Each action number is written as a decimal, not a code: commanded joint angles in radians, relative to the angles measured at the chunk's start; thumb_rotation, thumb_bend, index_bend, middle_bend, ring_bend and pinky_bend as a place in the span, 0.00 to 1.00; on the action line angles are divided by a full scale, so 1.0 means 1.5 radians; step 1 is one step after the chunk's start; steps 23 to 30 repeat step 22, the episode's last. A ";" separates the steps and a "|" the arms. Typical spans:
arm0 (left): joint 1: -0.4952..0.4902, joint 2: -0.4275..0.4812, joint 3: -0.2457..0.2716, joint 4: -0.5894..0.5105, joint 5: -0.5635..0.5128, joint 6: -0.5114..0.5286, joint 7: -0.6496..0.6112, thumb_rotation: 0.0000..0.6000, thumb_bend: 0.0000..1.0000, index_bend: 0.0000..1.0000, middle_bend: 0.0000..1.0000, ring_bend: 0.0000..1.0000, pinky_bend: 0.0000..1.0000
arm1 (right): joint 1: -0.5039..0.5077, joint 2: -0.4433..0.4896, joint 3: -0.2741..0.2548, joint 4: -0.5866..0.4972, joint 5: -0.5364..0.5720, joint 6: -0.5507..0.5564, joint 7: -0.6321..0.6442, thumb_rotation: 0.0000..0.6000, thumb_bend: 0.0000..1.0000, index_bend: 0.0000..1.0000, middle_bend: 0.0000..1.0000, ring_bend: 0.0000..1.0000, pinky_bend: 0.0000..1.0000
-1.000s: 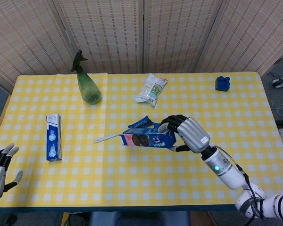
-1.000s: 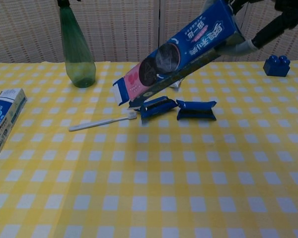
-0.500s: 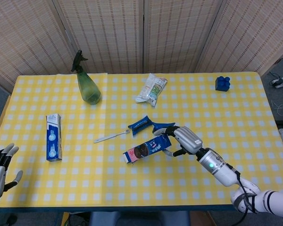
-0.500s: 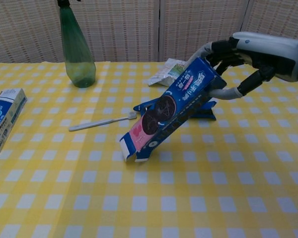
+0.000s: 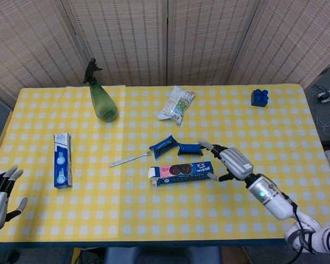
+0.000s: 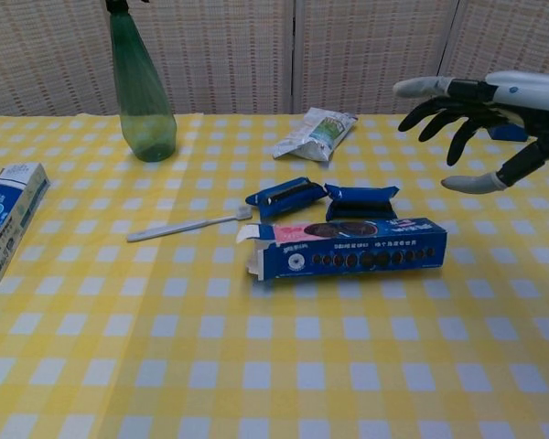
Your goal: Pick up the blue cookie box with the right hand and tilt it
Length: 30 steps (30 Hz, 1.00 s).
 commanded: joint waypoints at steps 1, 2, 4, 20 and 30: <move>-0.003 0.000 -0.002 0.000 -0.002 -0.003 0.000 1.00 0.33 0.19 0.12 0.14 0.09 | -0.036 0.033 -0.008 -0.017 0.019 0.031 -0.045 1.00 0.26 0.00 0.19 0.19 0.35; -0.004 -0.001 -0.002 0.000 -0.002 -0.004 0.001 1.00 0.33 0.19 0.12 0.14 0.09 | -0.045 0.038 -0.009 -0.019 0.023 0.040 -0.060 1.00 0.26 0.00 0.20 0.19 0.35; -0.006 -0.002 -0.003 0.001 -0.002 -0.006 0.002 1.00 0.33 0.19 0.12 0.14 0.09 | -0.067 0.046 -0.010 -0.022 0.036 0.061 -0.103 1.00 0.26 0.02 0.21 0.19 0.35; -0.017 -0.015 -0.010 0.004 -0.003 -0.008 0.011 1.00 0.33 0.19 0.12 0.14 0.09 | -0.213 0.072 -0.006 -0.052 0.099 0.209 -0.281 1.00 0.27 0.19 0.28 0.21 0.35; -0.018 -0.015 -0.011 0.004 -0.003 -0.008 0.012 1.00 0.33 0.19 0.12 0.14 0.09 | -0.227 0.073 -0.004 -0.055 0.098 0.224 -0.280 1.00 0.27 0.19 0.28 0.21 0.35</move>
